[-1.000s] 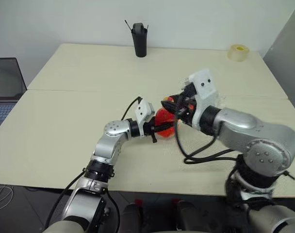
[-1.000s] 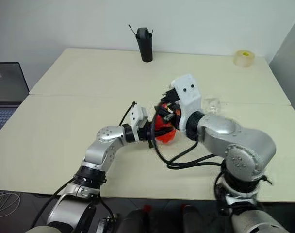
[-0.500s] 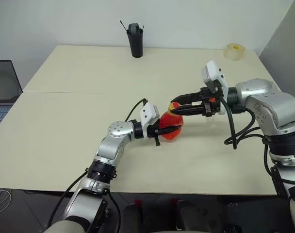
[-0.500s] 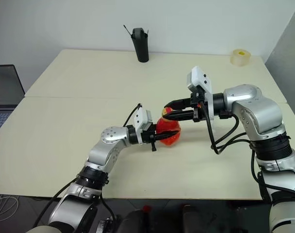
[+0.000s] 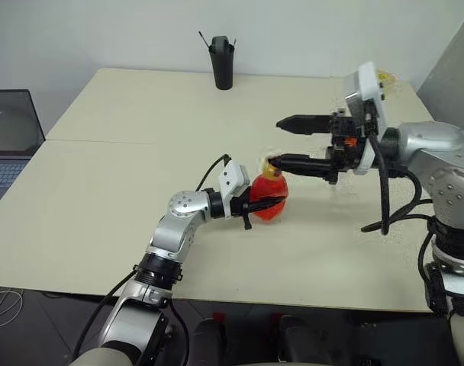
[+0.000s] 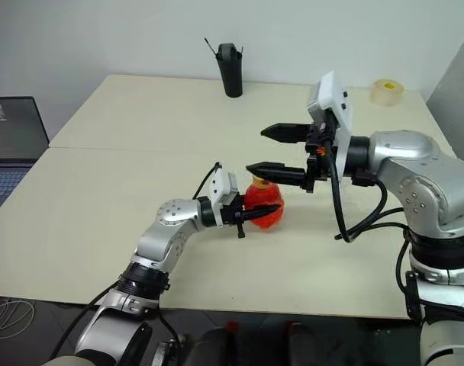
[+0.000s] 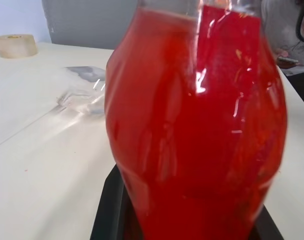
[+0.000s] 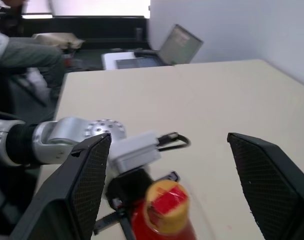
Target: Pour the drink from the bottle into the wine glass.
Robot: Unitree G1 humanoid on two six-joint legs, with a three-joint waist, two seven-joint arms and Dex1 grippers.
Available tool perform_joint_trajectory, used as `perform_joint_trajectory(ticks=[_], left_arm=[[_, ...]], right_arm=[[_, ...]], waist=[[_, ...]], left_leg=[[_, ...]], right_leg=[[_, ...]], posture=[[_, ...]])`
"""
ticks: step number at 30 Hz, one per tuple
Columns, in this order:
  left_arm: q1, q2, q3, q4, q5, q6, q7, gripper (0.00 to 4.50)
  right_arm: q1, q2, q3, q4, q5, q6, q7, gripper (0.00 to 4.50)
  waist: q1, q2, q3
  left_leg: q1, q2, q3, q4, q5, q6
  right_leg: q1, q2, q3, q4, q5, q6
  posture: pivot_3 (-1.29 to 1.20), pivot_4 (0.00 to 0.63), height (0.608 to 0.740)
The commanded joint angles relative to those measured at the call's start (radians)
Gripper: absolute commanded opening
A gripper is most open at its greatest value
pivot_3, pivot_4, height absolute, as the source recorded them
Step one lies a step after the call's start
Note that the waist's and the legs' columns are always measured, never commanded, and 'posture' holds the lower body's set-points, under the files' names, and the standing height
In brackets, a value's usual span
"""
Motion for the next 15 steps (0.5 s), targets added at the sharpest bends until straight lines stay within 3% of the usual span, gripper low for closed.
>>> perform_joint_trajectory(ticks=[1,4,11,15], left_arm=[[-0.029,-0.006,0.017,-0.017,-0.019,-0.018,-0.006,0.8],[-0.033,-0.005,0.02,-0.012,-0.022,-0.019,-0.008,0.8],[-0.042,-0.009,0.022,-0.001,-0.025,-0.021,-0.013,0.79],[-0.051,-0.02,0.018,0.007,-0.027,-0.023,-0.016,0.79]], right_arm=[[0.044,0.066,-0.099,-0.149,0.099,0.104,-0.172,4.04],[0.069,0.145,-0.163,-0.258,0.196,0.192,-0.317,4.5],[0.091,0.28,-0.105,-0.364,0.204,0.283,-0.602,4.5],[0.179,0.272,-0.034,-0.352,0.14,0.242,-0.63,4.5]], waist=[[-0.002,0.0,0.0],[-0.005,0.0,0.0],[-0.004,0.001,0.0],[-0.004,0.001,0.0]], left_leg=[[0.0,0.0,0.0,0.0,0.0,0.0],[0.0,0.001,0.0,0.0,0.0,0.0],[0.0,0.0,0.0,0.0,0.0,0.0],[0.0,0.0,0.0,0.0,0.0,0.0]], right_leg=[[0.0,0.0,0.0,0.0,0.0,0.0],[0.0,0.0,0.001,0.001,0.0,0.0],[0.0,0.001,0.0,0.001,0.0,0.0],[0.0,0.001,0.0,0.0,0.0,0.0]], posture=[[0.0,0.15,0.74],[0.0,0.15,0.74],[0.0,0.15,0.74],[0.0,0.15,0.74]])
